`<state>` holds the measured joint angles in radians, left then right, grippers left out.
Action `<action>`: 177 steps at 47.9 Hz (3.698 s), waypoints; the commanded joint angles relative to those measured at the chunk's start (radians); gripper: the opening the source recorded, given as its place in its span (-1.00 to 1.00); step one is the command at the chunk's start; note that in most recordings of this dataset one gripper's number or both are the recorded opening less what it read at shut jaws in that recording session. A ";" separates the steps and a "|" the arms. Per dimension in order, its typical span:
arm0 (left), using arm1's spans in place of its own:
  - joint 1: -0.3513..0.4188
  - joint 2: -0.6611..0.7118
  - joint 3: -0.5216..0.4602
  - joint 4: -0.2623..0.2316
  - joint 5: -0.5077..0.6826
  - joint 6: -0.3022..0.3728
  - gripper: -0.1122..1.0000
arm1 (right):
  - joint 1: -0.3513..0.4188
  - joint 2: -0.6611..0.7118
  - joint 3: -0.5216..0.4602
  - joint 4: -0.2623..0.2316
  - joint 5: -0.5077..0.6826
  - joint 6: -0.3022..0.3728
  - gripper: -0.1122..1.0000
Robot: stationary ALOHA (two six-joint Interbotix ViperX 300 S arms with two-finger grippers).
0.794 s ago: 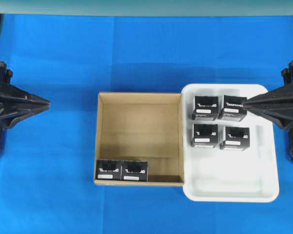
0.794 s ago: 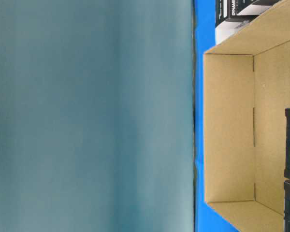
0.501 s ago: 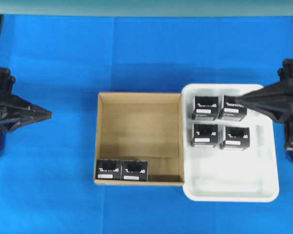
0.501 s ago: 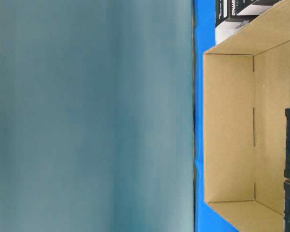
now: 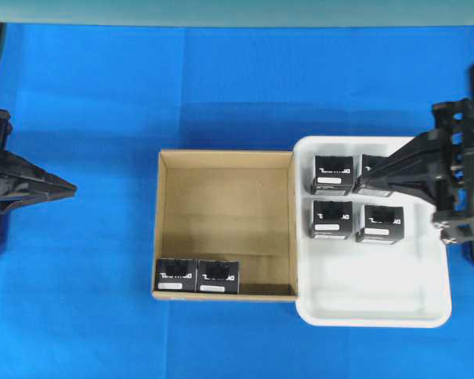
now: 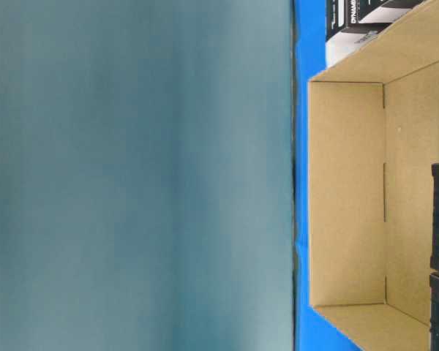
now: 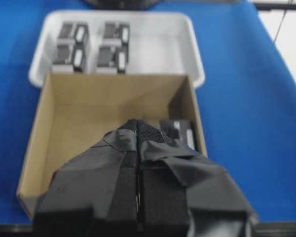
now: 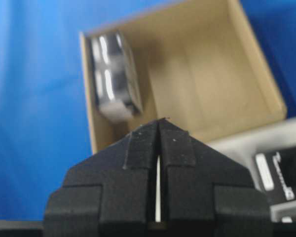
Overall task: Pick the box from inside the cardboard box.
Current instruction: 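Swing the right arm over the cardboard box toward the two packages, then lower the open right gripper around the upper package in the box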
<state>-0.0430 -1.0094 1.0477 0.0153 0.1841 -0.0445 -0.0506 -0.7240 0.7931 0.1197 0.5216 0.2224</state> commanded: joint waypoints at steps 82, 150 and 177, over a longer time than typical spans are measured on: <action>-0.002 -0.017 -0.043 0.003 0.225 -0.101 -0.92 | 0.057 0.973 -0.778 0.011 0.520 -0.351 -0.46; -0.014 -0.014 -0.043 0.002 0.225 -0.169 -0.92 | 0.031 1.131 -0.775 0.388 0.382 -0.423 0.95; -0.012 -0.009 -0.041 0.002 0.225 -0.169 -0.92 | 0.037 1.154 -0.770 0.380 0.365 -0.436 0.95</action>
<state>-0.0552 -1.0278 1.0339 0.0153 0.4142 -0.2117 -0.0215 0.4218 0.0261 0.4985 0.8943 -0.2102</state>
